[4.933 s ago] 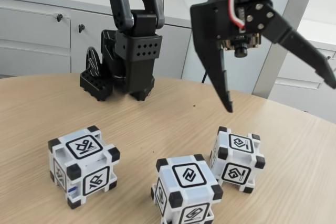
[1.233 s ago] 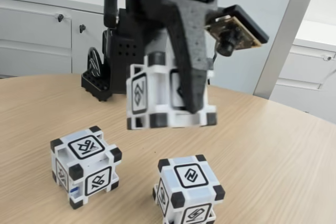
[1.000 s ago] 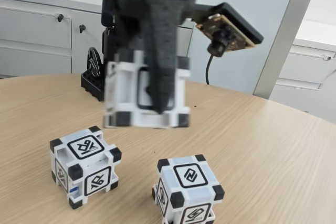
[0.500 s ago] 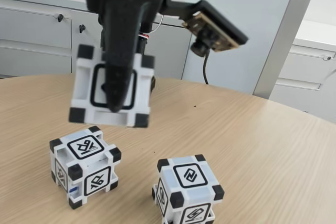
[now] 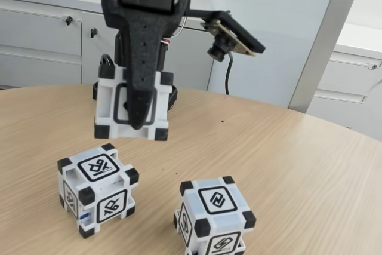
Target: Stack cubes from left to right.
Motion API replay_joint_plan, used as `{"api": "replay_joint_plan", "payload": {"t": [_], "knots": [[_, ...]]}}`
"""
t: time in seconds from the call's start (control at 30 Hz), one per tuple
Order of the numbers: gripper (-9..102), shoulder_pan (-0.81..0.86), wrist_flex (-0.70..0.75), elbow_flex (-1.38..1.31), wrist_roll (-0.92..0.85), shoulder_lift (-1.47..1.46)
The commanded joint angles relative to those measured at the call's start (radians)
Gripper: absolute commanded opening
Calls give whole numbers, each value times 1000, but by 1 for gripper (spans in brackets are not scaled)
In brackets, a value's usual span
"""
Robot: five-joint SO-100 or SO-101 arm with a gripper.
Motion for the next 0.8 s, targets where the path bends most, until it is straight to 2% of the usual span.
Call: {"api": "replay_joint_plan", "payload": {"t": [0.0,0.2,0.43,0.77], "knots": [[0,11,12,-5,-9,15],[1,15,8,-5,0,12],[1,133,2,-5,-5,12],[1,123,-2,-5,-2,-57]]}}
